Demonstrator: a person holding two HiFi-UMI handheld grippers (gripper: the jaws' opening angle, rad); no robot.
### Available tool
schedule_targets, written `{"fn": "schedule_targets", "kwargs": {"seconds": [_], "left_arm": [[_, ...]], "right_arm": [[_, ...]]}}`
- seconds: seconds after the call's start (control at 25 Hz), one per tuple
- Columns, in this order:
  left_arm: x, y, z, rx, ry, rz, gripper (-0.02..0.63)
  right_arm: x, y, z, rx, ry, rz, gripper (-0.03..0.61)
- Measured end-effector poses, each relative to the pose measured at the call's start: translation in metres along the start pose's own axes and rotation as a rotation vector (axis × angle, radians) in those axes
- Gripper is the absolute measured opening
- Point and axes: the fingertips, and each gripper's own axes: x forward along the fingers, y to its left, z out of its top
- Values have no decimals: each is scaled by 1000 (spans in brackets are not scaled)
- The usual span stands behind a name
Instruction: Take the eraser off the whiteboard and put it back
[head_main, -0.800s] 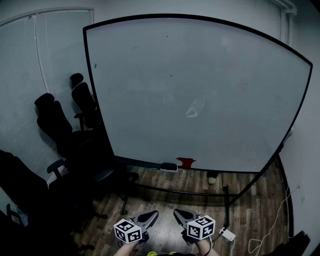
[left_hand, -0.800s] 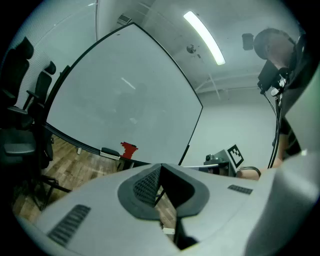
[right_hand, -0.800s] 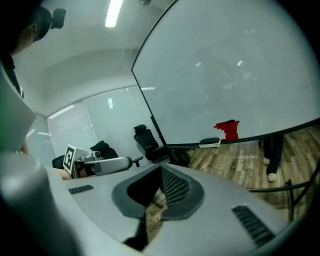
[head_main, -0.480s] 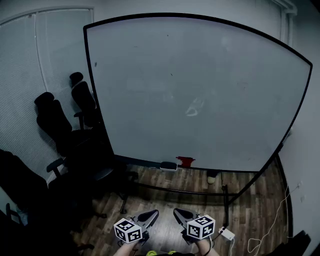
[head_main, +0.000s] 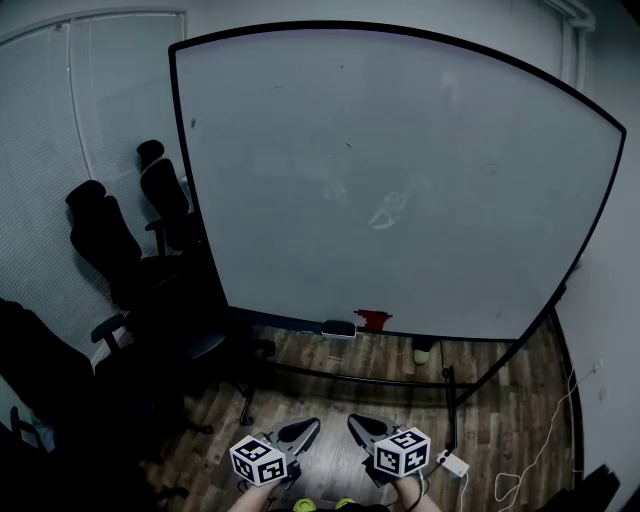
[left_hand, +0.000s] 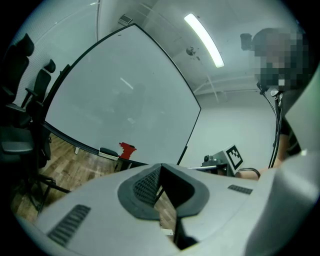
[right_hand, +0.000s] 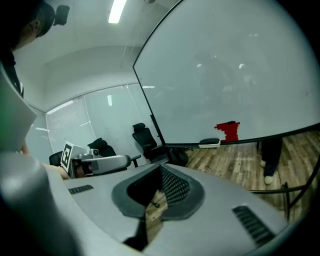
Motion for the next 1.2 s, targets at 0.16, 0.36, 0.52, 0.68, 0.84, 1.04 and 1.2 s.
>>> {"fn": "schedule_targets", "kwargs": {"seconds": [0.16,0.36,0.52,0.68,0.84,1.04,1.2], "left_arm": [[-7,0,0,-5,3,-21,6],[-19,5,0,5,5,-44,6],[-24,11,-1,7,5,-41,6],[-24,13,1,1,-5,-37,6],[-22,20,1,-5,-7,-31,6],[-13,32,2,-9,-7,-6,6],[-3,42,8,-10,-9,9,6]], "right_arm": [[3,6,-5,9,4,-21,15],[5,11,-8,-8,5,-60,15],[6,14,-7,-17,6,-79,15],[8,13,-5,-18,11,-79,15],[15,10,-5,-20,16,-78,16],[24,-6,-7,10,34,-66,17],[37,-18,-2,31,43,-56,17]]}}
